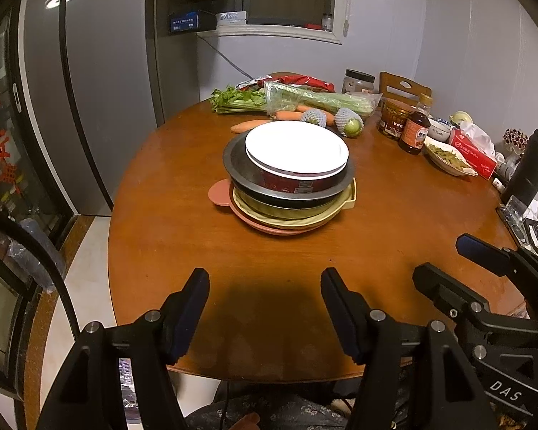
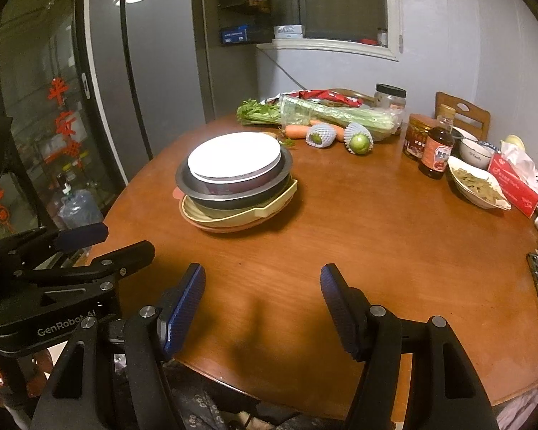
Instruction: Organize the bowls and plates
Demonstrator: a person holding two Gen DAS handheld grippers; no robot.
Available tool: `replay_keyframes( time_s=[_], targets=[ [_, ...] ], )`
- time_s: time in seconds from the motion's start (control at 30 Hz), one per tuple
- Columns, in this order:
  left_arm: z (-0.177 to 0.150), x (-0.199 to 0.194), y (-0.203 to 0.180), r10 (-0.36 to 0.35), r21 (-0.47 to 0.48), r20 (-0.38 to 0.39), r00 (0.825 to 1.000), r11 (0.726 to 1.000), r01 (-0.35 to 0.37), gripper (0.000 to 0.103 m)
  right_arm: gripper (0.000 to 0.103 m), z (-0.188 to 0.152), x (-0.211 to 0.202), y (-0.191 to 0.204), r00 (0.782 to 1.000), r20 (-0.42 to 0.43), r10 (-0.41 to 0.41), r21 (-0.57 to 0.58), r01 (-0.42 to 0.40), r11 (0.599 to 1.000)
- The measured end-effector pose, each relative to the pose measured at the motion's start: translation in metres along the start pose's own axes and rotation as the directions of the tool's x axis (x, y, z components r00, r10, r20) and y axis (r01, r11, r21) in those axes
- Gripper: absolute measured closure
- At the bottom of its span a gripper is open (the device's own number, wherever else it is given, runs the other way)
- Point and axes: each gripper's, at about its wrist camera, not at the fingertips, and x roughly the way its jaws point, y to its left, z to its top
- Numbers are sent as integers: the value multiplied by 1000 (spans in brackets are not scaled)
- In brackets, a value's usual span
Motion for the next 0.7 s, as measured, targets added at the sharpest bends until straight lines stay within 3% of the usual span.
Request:
replay_keyframes(
  time_s=[0.7],
  targets=[
    [1,0,-1,12,7,-2,1000,1000,-12,39,34,0,-1,-2,1000,-2,-7,-7,7,1000]
  ],
)
